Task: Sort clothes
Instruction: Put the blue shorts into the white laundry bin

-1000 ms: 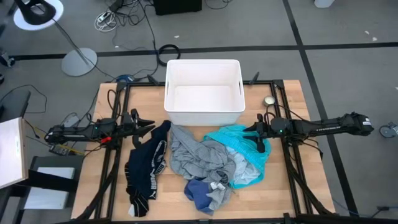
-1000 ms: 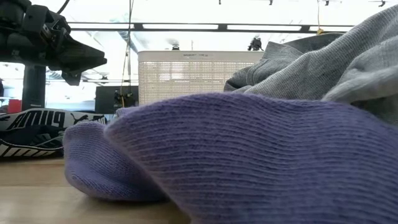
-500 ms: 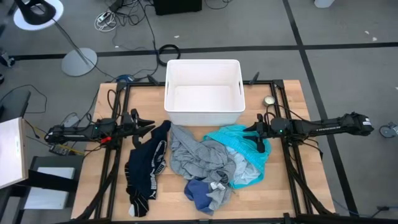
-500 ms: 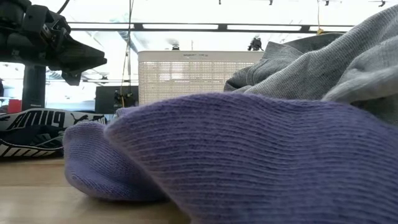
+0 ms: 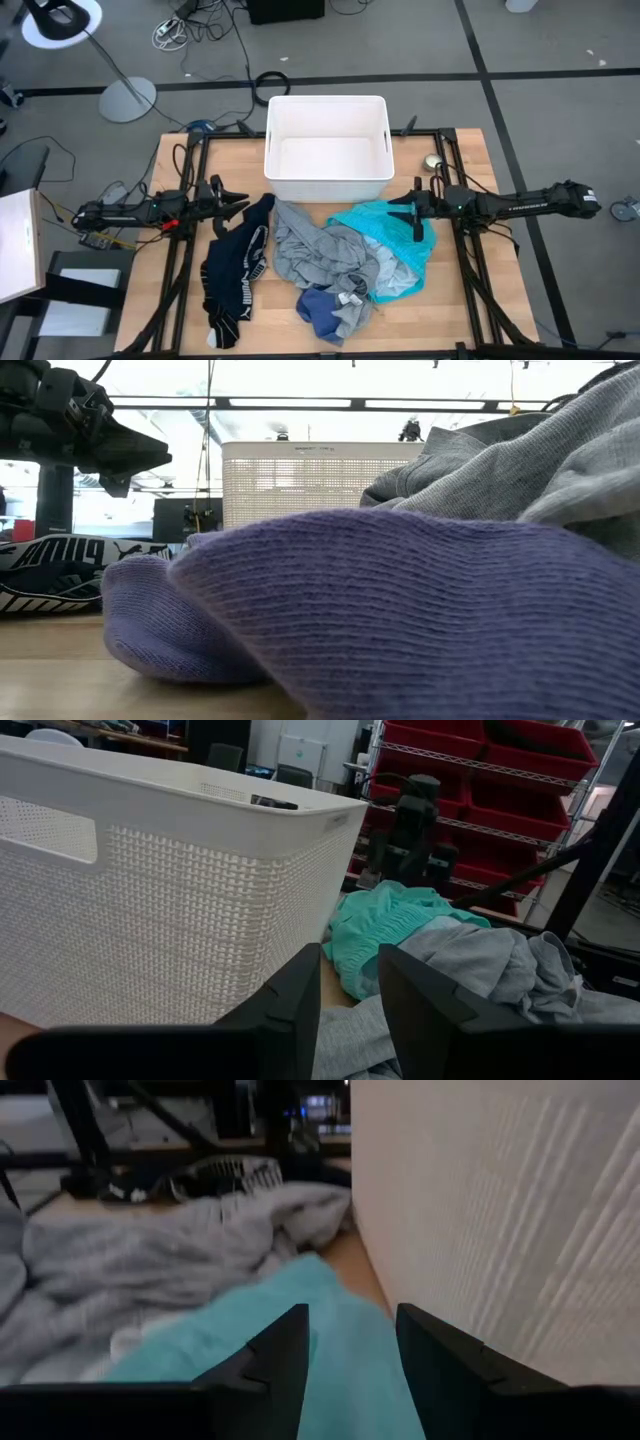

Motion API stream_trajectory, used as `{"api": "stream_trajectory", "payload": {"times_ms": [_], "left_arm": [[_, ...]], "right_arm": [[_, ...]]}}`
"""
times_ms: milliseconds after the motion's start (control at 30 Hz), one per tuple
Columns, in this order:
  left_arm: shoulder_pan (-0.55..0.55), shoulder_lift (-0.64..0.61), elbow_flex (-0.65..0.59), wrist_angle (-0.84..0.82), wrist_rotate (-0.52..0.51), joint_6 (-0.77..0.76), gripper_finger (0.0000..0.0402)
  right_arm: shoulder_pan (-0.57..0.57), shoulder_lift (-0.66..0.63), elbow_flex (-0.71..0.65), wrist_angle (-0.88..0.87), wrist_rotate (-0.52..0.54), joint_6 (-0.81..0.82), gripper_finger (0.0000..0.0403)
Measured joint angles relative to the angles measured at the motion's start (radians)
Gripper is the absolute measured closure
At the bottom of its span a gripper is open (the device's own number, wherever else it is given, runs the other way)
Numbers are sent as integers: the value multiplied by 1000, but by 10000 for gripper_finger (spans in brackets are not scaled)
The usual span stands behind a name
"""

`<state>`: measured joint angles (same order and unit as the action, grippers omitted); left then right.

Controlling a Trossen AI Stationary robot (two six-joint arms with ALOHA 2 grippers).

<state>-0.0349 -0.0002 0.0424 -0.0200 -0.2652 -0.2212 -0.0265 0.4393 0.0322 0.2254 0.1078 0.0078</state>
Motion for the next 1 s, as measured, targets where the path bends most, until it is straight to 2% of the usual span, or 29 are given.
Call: {"api": "stream_trajectory", "payload": {"times_ms": [267, 367, 500, 733, 1000], "left_arm": [[0, 0, 0, 0, 0, 0, 294], [0, 0, 0, 0, 0, 0, 294], [0, 0, 0, 0, 0, 0, 294], [0, 0, 0, 0, 0, 0, 294], [0, 0, 0, 0, 0, 0, 294]], "right_arm": [[-9, 0, 0, 103, 3, 144, 250], [-15, 0, 30, 64, 3, 163, 250], [-18, 1, 140, -122, 5, 111, 250], [-12, 54, 397, -557, 8, 130, 250], [67, 173, 633, -719, 7, 129, 250]]}}
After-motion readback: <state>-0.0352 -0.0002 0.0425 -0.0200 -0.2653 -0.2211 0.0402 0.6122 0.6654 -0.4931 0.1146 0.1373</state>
